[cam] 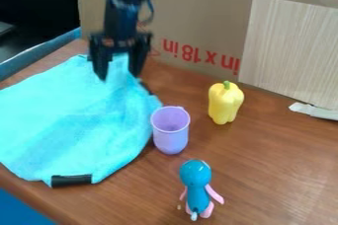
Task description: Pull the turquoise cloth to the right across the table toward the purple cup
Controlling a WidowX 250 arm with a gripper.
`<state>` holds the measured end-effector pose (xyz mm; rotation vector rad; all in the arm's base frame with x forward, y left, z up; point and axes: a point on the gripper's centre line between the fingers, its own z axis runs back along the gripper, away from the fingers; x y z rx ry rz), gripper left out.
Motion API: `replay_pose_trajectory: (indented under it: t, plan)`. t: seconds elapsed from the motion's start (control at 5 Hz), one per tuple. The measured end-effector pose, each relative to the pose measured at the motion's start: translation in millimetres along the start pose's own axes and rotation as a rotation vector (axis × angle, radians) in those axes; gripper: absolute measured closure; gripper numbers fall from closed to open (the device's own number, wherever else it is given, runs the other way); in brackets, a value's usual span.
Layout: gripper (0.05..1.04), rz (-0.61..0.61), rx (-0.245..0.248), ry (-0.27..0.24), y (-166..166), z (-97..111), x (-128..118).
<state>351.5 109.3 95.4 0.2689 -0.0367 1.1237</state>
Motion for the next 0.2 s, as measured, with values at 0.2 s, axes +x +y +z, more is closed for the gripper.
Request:
replay_pose_trajectory:
  t: [0.2]
  plan:
    - [0.083,-0.027,-0.086,-0.005,31.3,41.5,6.6]
